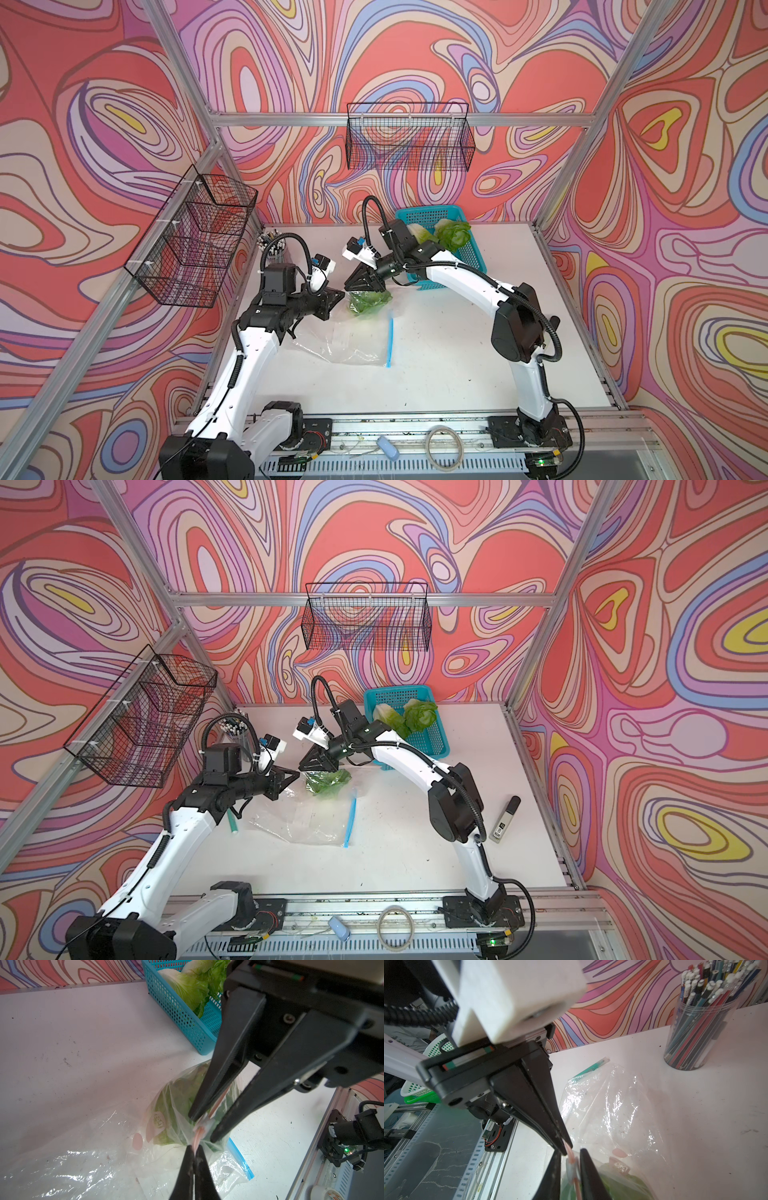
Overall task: Open the zip-top bag and take out the chinese cabbages
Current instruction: Unzip the zipper on the zipper food storage bag.
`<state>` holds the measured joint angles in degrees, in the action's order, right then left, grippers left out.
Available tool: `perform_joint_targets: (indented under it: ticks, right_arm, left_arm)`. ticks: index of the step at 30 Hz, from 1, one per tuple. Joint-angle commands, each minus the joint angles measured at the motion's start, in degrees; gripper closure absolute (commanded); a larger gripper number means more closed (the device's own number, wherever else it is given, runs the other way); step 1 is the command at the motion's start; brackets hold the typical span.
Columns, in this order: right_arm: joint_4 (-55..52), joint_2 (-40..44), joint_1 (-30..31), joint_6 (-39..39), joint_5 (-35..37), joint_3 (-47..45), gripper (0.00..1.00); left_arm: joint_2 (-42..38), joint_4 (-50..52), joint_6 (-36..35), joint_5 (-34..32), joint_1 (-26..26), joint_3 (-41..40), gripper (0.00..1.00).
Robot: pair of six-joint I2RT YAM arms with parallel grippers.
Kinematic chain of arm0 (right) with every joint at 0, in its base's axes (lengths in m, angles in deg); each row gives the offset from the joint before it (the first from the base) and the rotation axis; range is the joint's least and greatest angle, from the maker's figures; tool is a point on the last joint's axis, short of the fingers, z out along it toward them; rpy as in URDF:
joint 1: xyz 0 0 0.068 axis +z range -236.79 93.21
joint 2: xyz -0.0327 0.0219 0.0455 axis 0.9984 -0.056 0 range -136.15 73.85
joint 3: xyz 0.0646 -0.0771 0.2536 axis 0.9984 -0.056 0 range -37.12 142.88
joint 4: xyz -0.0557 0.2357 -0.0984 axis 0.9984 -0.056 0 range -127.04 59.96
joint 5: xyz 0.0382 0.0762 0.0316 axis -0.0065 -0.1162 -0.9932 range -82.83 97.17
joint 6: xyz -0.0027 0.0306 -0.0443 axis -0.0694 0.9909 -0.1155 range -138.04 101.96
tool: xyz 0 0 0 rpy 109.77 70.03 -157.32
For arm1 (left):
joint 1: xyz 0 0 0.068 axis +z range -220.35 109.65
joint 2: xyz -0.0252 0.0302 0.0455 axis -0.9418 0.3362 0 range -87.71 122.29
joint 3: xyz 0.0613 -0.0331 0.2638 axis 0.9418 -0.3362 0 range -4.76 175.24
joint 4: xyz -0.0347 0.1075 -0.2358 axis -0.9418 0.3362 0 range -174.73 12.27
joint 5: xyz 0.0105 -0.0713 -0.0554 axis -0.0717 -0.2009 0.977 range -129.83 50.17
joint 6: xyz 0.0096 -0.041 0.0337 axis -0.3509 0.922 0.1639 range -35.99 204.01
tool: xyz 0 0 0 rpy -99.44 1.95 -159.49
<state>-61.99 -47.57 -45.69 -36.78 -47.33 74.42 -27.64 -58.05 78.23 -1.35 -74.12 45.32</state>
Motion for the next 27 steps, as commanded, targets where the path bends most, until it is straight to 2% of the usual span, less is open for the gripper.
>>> perform_joint_targets:
  ticks: [1,19,27]
  right_arm:
    - [0.4,-0.7,0.2,-0.8,-1.2,0.4,0.82]
    - [-1.8,-1.9,0.2,-1.7,-0.3,1.5,0.82]
    - [-1.3,-1.7,0.2,-1.3,-0.3,1.5,0.88]
  left_arm:
    - [-0.2,-1.2,-0.8,-0.1,-0.3,-0.3,1.0]
    - [-0.2,-1.2,-0.6,-0.2,-0.3,-0.3,1.0]
    - [-0.2,-1.2,-0.6,-0.1,-0.3,-0.3,1.0]
